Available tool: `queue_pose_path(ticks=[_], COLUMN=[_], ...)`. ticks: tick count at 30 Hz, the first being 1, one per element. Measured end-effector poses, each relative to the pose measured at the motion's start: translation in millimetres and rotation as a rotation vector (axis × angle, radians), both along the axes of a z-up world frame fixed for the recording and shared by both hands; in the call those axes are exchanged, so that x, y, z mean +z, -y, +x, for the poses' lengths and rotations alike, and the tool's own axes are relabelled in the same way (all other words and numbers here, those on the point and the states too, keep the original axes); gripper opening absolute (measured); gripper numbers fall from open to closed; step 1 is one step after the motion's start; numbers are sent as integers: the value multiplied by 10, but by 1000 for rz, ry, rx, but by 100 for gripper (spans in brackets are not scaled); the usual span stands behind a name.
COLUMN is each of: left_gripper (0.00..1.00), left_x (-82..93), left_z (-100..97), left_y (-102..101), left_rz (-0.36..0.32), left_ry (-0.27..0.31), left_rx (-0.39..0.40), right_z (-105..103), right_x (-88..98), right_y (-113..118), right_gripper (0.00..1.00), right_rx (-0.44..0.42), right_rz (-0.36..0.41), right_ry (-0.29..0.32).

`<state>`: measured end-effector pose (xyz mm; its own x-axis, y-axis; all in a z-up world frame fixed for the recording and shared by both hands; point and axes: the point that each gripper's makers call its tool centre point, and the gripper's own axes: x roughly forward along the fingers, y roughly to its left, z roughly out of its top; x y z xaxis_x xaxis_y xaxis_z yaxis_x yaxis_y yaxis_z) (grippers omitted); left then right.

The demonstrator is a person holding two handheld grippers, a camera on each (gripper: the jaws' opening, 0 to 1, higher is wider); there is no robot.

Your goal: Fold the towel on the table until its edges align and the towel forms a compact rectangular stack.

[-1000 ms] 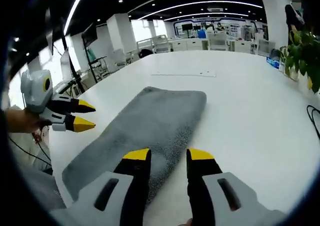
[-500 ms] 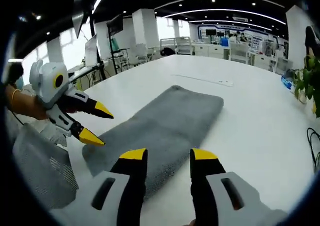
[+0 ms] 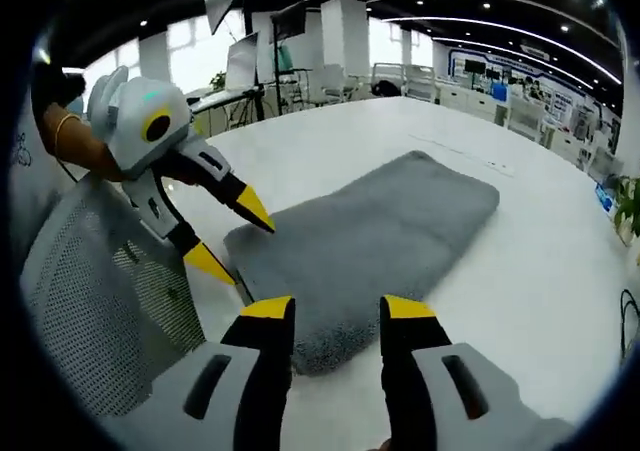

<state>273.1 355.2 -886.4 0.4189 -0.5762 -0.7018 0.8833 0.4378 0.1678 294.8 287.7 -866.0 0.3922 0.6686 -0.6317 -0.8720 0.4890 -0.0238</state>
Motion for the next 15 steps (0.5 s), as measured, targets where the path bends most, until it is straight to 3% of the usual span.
queue_pose_path(ticks=[7,15], left_gripper=[34,34], left_x=[-103,-221], left_z=[-32,1], left_y=[-16,-20], left_rz=[37,73], left_ry=[-10,-37], left_rx=[-25,-39], right_z=[-222,-255], right_x=[-165,-391], right_y=[-25,19], right_gripper=[30,29], right_rx=[107,173], right_rz=[-87,-151], right_ry=[11,6])
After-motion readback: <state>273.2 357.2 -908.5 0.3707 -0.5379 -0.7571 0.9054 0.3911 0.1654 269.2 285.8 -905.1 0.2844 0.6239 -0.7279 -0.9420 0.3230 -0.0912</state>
